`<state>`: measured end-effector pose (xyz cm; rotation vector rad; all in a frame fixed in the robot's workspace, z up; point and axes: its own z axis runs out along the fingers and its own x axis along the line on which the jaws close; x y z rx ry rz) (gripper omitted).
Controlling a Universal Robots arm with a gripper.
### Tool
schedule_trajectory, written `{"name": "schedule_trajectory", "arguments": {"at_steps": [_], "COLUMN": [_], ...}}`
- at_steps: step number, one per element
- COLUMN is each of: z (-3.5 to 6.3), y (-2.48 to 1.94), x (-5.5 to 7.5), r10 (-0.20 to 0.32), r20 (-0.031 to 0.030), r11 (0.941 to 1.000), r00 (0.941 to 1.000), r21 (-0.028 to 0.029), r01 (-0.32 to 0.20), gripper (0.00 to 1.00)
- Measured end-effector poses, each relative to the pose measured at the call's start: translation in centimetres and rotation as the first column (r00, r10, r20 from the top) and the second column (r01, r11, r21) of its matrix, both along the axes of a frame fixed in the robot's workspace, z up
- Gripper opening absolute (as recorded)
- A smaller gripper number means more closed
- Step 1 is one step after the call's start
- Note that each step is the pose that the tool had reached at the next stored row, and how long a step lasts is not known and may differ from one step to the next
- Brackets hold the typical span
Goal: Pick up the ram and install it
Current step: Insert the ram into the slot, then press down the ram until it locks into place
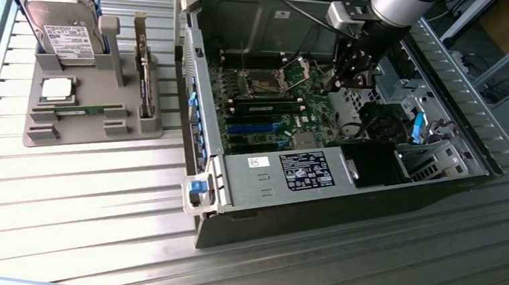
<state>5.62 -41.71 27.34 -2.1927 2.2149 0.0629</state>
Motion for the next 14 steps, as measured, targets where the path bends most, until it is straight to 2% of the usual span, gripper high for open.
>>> {"name": "schedule_trajectory", "arguments": {"at_steps": [5, 9, 13, 14], "z": [0.02, -0.26, -1.23, -1.47], "y": [0.0, 0.0, 0.0, 0.0], "x": [-0.1, -1.8, -2.5, -3.6], "r10": [0.0, 0.0, 0.0, 0.0], "r20": [-0.0001, -0.0001, 0.0, 0.0], "r11": [1.0, 1.0, 1.0, 1.0], "r00": [1.0, 1.0, 1.0, 1.0], "r21": [-0.0004, -0.0003, -0.0004, -0.0003], "r01": [0.0, 0.0, 0.0, 0.0], "gripper": [0.1, 0.1, 0.1, 0.1]}}
